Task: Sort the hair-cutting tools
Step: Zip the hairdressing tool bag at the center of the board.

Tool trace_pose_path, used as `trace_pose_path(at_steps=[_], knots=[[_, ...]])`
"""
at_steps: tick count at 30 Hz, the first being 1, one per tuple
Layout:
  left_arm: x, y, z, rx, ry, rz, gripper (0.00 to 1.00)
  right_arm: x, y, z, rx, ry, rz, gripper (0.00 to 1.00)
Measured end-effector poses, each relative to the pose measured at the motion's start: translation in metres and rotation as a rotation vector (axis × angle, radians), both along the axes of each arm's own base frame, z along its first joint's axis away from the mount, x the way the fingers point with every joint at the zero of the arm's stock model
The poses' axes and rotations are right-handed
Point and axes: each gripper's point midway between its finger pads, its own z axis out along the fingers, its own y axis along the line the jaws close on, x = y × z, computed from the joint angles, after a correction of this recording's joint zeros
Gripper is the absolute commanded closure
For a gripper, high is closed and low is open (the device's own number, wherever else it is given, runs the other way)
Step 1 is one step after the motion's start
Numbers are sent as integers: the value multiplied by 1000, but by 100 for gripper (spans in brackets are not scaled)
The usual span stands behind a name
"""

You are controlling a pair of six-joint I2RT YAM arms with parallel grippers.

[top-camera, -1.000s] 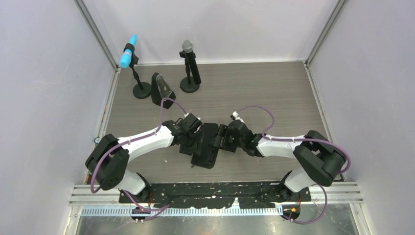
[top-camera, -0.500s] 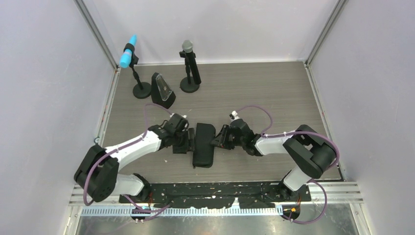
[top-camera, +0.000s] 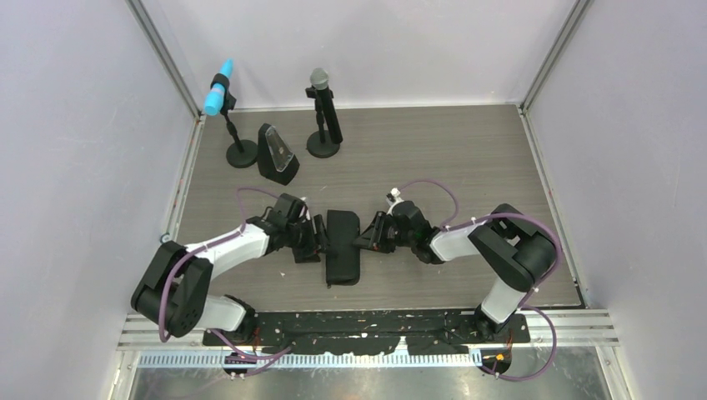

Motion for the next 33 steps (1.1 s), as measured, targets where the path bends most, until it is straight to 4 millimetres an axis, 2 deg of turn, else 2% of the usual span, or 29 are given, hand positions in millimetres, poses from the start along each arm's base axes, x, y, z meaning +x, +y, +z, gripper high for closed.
trace_pose_path(at_steps=[5, 11, 22, 27, 33], knots=[[5, -9, 2, -53, -16, 0, 40, 3, 9, -1, 32, -5, 24, 94], [9, -12, 2, -141, -22, 39, 40, 5, 13, -1, 73, 3, 37, 95], [13, 13, 3, -229, -38, 168, 40, 6, 11, -2, 80, 16, 31, 95], [13, 11, 2, -241, -24, 163, 45, 7, 9, -3, 92, 29, 30, 95], [15, 2, -2, -284, 9, 131, 57, 7, 9, -4, 119, 47, 38, 95]])
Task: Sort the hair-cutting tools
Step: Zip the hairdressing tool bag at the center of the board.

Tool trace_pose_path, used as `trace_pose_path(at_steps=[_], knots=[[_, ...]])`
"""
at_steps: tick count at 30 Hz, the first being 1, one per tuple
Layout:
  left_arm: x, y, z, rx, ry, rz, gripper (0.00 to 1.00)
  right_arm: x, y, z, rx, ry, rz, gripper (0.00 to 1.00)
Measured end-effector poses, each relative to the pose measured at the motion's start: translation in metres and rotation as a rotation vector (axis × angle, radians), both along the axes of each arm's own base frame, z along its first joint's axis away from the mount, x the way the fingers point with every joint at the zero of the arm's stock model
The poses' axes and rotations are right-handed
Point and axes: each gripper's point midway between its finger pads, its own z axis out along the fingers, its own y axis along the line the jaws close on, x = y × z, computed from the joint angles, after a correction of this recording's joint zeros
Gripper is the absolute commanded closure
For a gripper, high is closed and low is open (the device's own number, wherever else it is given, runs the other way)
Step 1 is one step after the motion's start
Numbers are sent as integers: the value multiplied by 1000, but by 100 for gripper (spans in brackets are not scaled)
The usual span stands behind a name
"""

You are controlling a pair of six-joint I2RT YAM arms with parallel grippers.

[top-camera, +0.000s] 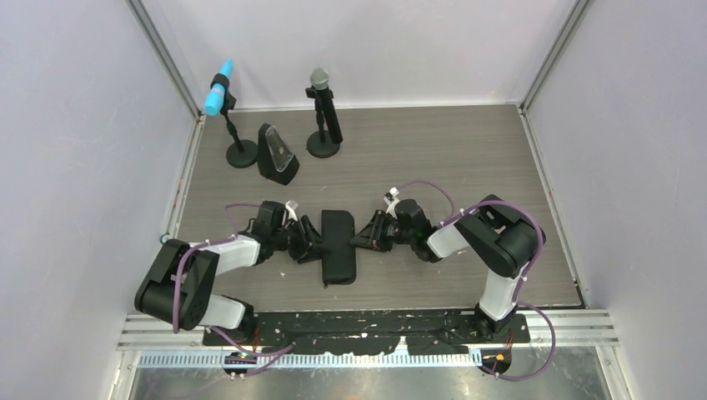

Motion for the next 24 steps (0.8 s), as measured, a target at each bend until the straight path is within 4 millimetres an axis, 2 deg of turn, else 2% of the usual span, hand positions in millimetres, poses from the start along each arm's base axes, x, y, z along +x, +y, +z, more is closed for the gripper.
trace_pose_path(at_steps=[9, 12, 16, 19, 24], knots=[[-1, -5, -3, -11, 6, -18, 78, -1, 1, -1, 15, 11, 16, 95], [-1, -5, -3, -13, 5, -15, 82, -1, 1, -1, 17, 13, 18, 94], [-1, -4, 1, 8, -19, 7, 86, 0, 0, 0, 13, 3, 17, 84], [-2, -4, 7, 49, -62, 24, 90, 0, -3, 3, -14, -16, 6, 69], [-4, 0, 23, 92, -122, 64, 95, -7, -18, 26, -124, -107, 2, 52]])
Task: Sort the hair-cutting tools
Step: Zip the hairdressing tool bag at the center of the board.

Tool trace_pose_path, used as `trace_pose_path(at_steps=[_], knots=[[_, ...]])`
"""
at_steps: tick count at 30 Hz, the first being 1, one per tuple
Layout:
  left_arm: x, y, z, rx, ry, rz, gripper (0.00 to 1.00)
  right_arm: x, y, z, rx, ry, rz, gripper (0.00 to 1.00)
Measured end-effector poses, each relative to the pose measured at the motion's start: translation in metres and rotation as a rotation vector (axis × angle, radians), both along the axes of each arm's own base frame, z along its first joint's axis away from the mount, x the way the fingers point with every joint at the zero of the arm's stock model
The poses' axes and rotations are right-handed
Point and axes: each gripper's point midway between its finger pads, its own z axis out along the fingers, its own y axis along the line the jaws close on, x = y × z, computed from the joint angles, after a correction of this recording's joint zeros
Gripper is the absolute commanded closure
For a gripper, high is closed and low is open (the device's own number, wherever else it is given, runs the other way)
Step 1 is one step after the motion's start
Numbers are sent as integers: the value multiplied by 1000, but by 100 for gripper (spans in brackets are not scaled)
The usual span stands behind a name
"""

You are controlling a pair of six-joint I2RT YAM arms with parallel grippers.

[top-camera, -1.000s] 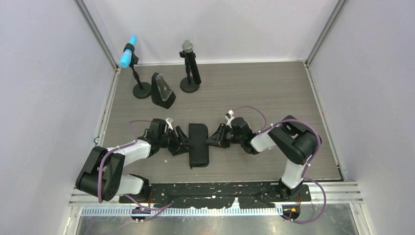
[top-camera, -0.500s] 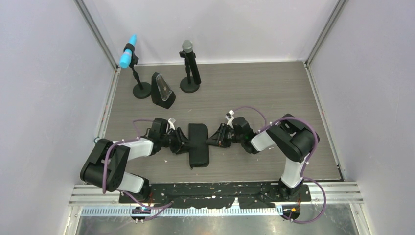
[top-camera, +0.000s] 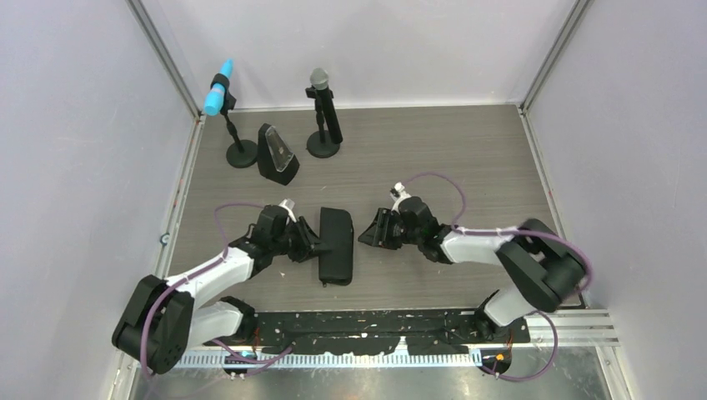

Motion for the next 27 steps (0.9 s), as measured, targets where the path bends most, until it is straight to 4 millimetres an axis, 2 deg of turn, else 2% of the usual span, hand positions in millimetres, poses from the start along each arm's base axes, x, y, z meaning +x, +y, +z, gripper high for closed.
trace_pose_path(at_steps=[4, 7, 9, 11, 15, 17, 22, 27], knots=[[-1, 7, 0, 33, 5, 42, 95, -8, -8, 34, -89, -146, 8, 49], [-1, 7, 0, 46, 14, 61, 95, -25, 2, 58, -135, -255, 60, 49], [-1, 6, 2, 52, 12, 73, 95, -41, 10, 66, -163, -312, 111, 49], [-1, 6, 2, 55, 13, 87, 95, -61, 19, 67, -202, -356, 166, 52], [-2, 5, 1, 55, 30, 117, 94, -108, 37, 54, -295, -432, 321, 56], [-2, 4, 2, 49, 41, 131, 95, -123, 45, 47, -346, -471, 387, 58], [-2, 1, 3, 23, 71, 168, 94, -141, 67, 39, -429, -570, 502, 63], [-2, 0, 4, 7, 90, 191, 94, -140, 83, 33, -479, -615, 555, 62]])
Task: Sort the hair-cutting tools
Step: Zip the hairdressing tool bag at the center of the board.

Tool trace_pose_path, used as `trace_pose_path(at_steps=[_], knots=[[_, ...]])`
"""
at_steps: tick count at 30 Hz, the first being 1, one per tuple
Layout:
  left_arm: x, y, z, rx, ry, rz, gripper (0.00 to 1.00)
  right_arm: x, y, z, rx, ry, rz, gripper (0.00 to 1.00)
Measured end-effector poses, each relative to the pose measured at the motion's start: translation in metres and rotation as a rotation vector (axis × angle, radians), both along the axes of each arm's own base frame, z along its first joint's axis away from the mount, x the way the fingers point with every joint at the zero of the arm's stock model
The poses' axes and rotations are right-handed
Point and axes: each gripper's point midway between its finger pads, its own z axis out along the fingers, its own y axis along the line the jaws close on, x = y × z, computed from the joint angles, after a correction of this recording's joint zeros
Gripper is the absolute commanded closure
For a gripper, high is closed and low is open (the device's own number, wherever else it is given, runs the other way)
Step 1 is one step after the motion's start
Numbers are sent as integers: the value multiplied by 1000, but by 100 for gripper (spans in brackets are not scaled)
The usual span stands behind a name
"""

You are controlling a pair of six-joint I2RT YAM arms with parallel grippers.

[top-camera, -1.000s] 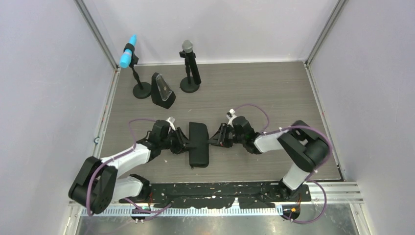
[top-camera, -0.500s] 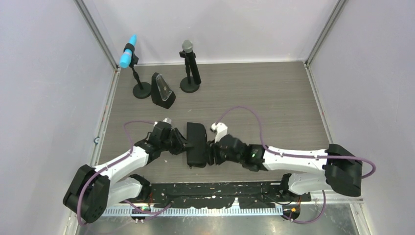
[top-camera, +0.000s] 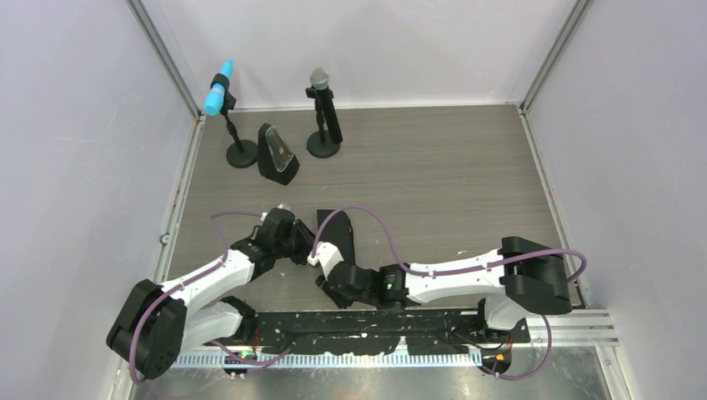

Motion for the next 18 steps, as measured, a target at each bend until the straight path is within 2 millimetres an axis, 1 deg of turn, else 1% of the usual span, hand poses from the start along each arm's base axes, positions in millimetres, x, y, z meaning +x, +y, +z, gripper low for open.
trace_pose_path(at_steps=[4, 12, 18], knots=[[0, 0, 1, -10, 8, 13, 93, 4, 4, -8, -45, -21, 7, 59], [2, 2, 6, -26, -9, 45, 92, 20, -1, -17, -124, -82, -60, 58], [4, 5, 7, -29, -21, 78, 92, 24, -2, -21, -147, -100, -88, 50]])
